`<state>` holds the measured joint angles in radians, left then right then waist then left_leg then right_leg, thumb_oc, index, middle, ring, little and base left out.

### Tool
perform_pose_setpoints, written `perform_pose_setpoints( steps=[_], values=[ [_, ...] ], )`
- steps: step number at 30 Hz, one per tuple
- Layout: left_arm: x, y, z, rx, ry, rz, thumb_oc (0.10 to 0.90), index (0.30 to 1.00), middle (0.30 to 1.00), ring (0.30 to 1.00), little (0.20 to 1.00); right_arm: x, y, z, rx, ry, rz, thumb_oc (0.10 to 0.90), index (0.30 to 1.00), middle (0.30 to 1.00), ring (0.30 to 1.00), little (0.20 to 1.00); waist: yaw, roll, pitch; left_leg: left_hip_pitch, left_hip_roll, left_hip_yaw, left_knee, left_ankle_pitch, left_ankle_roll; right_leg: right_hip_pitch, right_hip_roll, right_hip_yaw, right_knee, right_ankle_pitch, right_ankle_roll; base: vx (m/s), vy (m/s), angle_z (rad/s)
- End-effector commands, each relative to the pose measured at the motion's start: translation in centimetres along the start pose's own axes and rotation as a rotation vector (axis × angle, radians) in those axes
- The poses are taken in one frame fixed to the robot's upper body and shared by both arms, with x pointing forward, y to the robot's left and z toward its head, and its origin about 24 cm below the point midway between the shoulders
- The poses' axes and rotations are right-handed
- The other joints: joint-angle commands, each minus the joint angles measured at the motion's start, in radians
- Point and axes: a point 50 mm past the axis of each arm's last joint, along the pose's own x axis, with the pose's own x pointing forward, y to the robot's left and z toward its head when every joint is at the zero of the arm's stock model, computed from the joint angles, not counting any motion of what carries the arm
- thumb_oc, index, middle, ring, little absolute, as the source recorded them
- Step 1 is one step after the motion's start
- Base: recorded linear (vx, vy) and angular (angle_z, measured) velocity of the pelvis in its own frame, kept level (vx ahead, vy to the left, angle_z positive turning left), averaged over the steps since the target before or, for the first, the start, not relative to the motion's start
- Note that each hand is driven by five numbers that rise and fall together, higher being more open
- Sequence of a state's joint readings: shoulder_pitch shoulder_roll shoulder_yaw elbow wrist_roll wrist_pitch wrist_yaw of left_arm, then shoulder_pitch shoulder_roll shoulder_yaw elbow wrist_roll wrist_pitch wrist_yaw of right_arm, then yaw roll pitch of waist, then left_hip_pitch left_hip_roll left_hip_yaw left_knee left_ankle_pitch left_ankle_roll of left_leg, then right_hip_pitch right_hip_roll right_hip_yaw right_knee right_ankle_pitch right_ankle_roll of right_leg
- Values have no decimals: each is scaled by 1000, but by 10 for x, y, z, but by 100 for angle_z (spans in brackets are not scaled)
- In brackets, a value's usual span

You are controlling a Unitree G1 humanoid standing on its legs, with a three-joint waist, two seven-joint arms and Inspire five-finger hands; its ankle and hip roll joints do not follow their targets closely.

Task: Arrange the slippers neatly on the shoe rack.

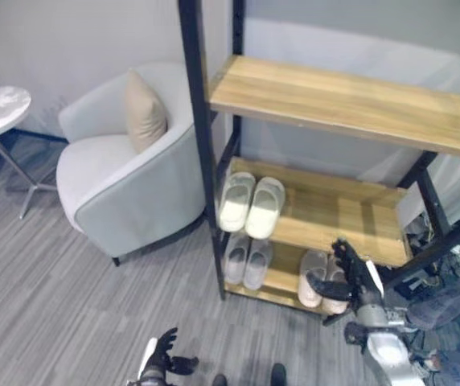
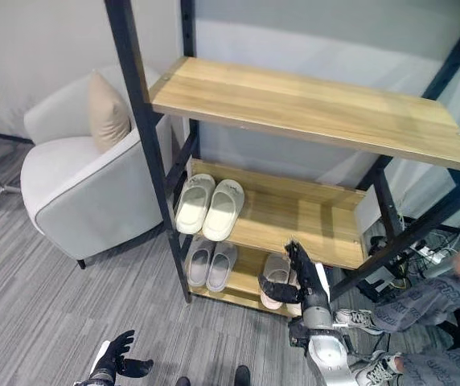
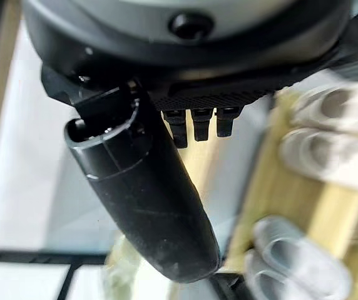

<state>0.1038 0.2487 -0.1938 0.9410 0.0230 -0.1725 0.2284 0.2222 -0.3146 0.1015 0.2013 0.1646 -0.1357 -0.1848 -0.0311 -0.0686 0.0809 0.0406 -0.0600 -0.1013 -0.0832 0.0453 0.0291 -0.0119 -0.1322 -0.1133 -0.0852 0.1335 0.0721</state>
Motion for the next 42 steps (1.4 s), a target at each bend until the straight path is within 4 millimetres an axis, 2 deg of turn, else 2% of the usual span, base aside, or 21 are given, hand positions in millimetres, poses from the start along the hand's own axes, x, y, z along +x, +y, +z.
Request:
perform_pose_setpoints(
  steps=[1, 2, 3, 4, 5, 7, 8, 13, 16, 18, 22, 25, 33, 34, 40, 42],
  values=[
    [4, -7, 10, -6, -47, -8, 800, 900, 900, 900, 900, 8, -13, 25, -60, -152, -49, 800, 900, 900, 900, 900, 3, 41, -75, 20, 35, 71, 15, -119, -15, 31, -17, -7, 88, -167, 57, -47, -52, -15],
    [3, -8, 9, -1, -43, -13, 800, 900, 900, 900, 900, 7, -14, 20, -94, -133, -52, 800, 900, 900, 900, 900, 1, 42, -76, 21, 36, 73, 16, -120, -15, 32, -16, -3, 86, -167, 56, -76, -67, -22],
    [2, -11, 6, 15, -36, -29, 800, 900, 900, 900, 900, 4, -17, 4, -212, -70, -43, 800, 900, 900, 900, 900, -3, 42, -76, 23, 37, 77, 15, -117, -15, 33, -13, 3, 87, -169, 54, -39, -24, -20],
    [2, -11, 6, 15, -36, -29, 800, 900, 900, 900, 900, 5, -16, 4, -213, -71, -44, 800, 900, 900, 900, 900, -3, 43, -75, 25, 38, 77, 14, -117, -15, 33, -13, 4, 87, -170, 53, -52, -27, -18],
    [2, -13, 7, 28, -42, -40, 800, 900, 900, 900, 900, 3, -17, -6, -272, -32, -41, 800, 900, 900, 900, 900, -6, 42, -73, 23, 38, 78, 13, -113, -17, 36, -11, 2, 87, -172, 51, -40, -18, -7],
    [2, -14, 8, 36, -44, -46, 800, 900, 900, 900, 900, 1, -18, -13, -294, -2, -37, 800, 900, 900, 900, 900, -8, 41, -71, 21, 37, 78, 11, -110, -17, 36, -10, 2, 87, -173, 50, -46, -16, 2],
    [3, -15, 8, 61, -46, -57, 800, 900, 900, 900, 900, -3, -18, -31, -303, 77, -37, 800, 900, 900, 900, 900, -15, 40, -70, 16, 38, 80, 9, -107, -19, 35, -8, 0, 87, -172, 48, -45, -15, 3],
    [3, -18, 6, 98, -34, -77, 800, 900, 900, 900, 900, -16, -17, -70, -362, 259, -19, 800, 900, 900, 900, 900, -21, 37, -65, 8, 36, 82, 8, -100, -19, 28, -5, 1, 83, -164, 48, -25, -9, 0],
    [3, -22, 4, 135, -24, -92, 800, 900, 900, 900, 900, -29, -20, -97, -467, 398, -38, 800, 900, 900, 900, 900, -21, 41, -64, 8, 34, 85, 1, -98, -16, 21, -8, -1, 85, -157, 51, 0, 0, 0],
    [3, -22, 4, 135, -24, -91, 800, 900, 900, 900, 900, -29, -20, -97, -467, 397, -38, 800, 900, 900, 900, 900, -21, 41, -64, 8, 34, 85, 1, -98, -16, 21, -8, -1, 85, -157, 51, 0, 0, 0],
    [1, -23, -2, 176, -2, -106, 800, 900, 900, 900, 900, -43, -15, -116, -464, 499, -24, 800, 900, 900, 900, 900, -22, 44, -65, 13, 31, 84, 0, -98, -12, 15, -11, 0, 110, -163, 50, 0, 0, 0],
    [0, -22, -7, 191, 20, -107, 800, 900, 900, 900, 900, -47, -12, -120, -483, 524, 1, 800, 900, 900, 900, 900, -24, 43, -69, 21, 31, 85, -1, -102, -11, 17, -12, -4, 112, -167, 50, 0, 0, 0],
    [-4, -16, -24, 192, 89, -77, 800, 900, 900, 900, 900, -46, -11, -118, -455, 507, -28, 800, 900, 900, 900, 900, -28, 43, -64, 24, 36, 86, 2, -102, -14, 19, -9, -1, 120, -175, 46, 1, -6, 0],
    [-7, -12, -35, 206, 141, -70, 800, 900, 900, 900, 900, -40, -8, -106, -419, 441, -18, 800, 900, 900, 900, 900, -32, 42, -62, 24, 39, 86, 2, -100, -16, 15, -5, 4, 125, -177, 42, 1, -33, -1],
    [-7, -9, -38, 206, 164, -64, 800, 900, 900, 900, 900, -32, -4, -94, -448, 368, 39, 800, 900, 900, 900, 900, -32, 41, -54, 18, 43, 89, 0, -96, -19, 4, -1, 11, 120, -172, 42, -13, -23, -3],
    [-7, -10, -38, 210, 167, -66, 800, 900, 900, 900, 900, -21, -1, -79, -489, 282, 71, 800, 900, 900, 900, 900, -31, 45, -51, 10, 45, 98, 0, -92, -20, 1, 3, 20, 92, -156, 45, -17, -39, -13]
  ],
)
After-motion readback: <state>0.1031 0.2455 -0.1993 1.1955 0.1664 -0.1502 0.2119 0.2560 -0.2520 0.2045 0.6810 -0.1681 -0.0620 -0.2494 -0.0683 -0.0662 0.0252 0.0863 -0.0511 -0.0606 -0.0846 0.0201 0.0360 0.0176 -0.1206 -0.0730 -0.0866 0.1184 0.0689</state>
